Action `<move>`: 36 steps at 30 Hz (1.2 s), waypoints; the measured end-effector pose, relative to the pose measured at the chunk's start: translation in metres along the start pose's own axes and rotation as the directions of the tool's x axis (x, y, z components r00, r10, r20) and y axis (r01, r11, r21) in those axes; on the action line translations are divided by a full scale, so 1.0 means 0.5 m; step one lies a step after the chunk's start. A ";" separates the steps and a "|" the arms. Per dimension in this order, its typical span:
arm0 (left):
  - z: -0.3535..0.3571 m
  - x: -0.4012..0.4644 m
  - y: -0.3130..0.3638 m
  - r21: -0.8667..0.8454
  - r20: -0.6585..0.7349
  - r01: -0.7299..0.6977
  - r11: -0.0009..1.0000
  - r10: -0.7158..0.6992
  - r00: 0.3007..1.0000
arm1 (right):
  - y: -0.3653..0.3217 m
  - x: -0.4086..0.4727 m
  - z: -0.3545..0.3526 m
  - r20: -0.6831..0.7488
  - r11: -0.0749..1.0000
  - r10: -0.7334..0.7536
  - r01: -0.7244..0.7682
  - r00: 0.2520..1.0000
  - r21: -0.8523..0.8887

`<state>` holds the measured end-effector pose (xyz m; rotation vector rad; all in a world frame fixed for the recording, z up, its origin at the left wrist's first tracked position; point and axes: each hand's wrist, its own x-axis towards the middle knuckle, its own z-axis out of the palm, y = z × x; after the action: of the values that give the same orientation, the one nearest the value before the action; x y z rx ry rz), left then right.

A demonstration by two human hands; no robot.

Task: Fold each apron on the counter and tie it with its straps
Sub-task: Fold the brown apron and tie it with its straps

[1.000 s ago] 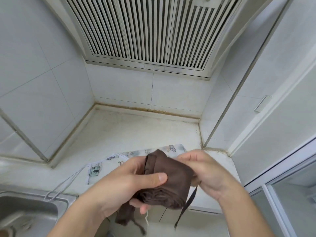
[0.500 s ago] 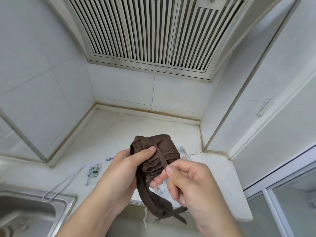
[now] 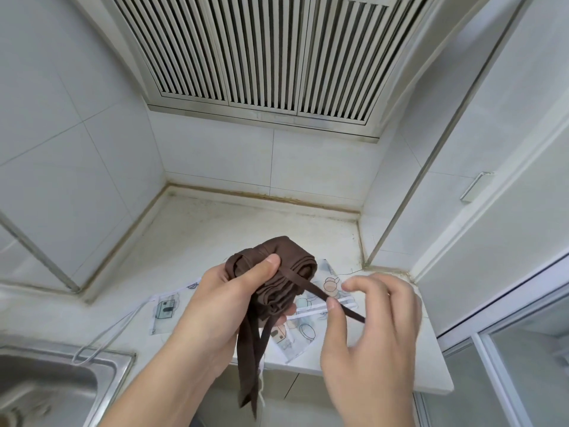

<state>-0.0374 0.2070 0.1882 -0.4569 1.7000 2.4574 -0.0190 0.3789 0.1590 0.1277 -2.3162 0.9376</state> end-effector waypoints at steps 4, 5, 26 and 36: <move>0.009 0.003 0.005 -0.003 -0.059 -0.070 0.998 0.070 0.996 | -0.045 -0.040 0.013 0.133 0.972 0.063 -0.091 0.989 0.216; 0.012 0.001 0.005 0.001 -0.063 -0.078 0.997 0.078 0.995 | -0.053 -0.043 0.023 0.311 0.931 0.166 -0.253 0.936 0.263; -0.043 0.000 0.007 0.612 0.458 -0.227 0.757 -0.105 0.883 | -0.015 0.160 -0.082 0.660 0.951 -0.193 -0.027 0.726 0.307; -0.030 -0.014 0.018 0.129 0.470 -0.151 0.980 0.074 0.880 | 0.017 0.077 0.048 0.797 0.288 0.068 -0.776 0.600 0.560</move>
<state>-0.0306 0.1902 0.1938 0.2437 1.7261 2.2274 -0.0649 0.3748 0.1631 0.2336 -2.0756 2.8599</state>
